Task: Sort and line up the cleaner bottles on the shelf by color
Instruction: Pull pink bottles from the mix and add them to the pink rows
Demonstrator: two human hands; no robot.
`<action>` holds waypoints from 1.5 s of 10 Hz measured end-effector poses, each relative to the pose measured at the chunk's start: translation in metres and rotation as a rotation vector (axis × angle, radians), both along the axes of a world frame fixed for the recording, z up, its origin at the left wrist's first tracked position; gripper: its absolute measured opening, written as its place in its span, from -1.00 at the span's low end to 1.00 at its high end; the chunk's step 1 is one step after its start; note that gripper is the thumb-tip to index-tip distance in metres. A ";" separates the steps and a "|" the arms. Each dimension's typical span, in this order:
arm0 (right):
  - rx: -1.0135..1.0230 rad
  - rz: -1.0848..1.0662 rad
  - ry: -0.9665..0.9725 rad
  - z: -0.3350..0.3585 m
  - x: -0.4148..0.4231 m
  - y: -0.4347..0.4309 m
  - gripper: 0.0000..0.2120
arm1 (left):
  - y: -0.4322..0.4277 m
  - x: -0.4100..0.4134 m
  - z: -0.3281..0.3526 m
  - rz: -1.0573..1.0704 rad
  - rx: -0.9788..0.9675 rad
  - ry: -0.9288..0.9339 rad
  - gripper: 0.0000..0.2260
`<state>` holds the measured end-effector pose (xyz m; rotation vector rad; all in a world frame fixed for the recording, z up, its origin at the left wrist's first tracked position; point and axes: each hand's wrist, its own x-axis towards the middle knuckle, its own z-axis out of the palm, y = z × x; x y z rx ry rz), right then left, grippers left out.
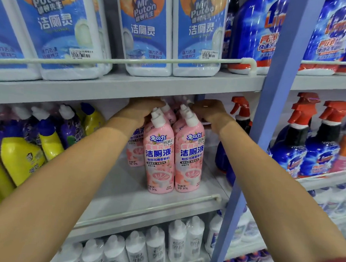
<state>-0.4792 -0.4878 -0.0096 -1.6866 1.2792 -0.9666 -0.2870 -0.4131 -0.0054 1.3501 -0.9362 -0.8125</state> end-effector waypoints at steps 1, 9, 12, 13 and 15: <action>0.032 0.015 -0.039 0.002 -0.003 0.003 -0.62 | -0.006 0.000 -0.001 0.019 0.001 -0.049 -0.84; -0.011 0.116 -0.066 -0.010 0.004 -0.015 -0.57 | -0.025 0.022 -0.001 0.054 0.108 -0.170 -0.85; -0.002 0.035 -0.028 -0.006 0.009 -0.019 -0.52 | -0.025 0.031 -0.002 -0.011 0.139 -0.148 -0.87; -0.077 -0.133 0.027 -0.005 0.009 -0.030 -0.59 | -0.025 0.031 -0.002 -0.038 0.109 -0.158 -0.85; -0.147 -0.082 -0.143 -0.004 0.010 -0.042 -0.69 | -0.038 0.036 -0.002 -0.049 0.075 -0.142 -0.88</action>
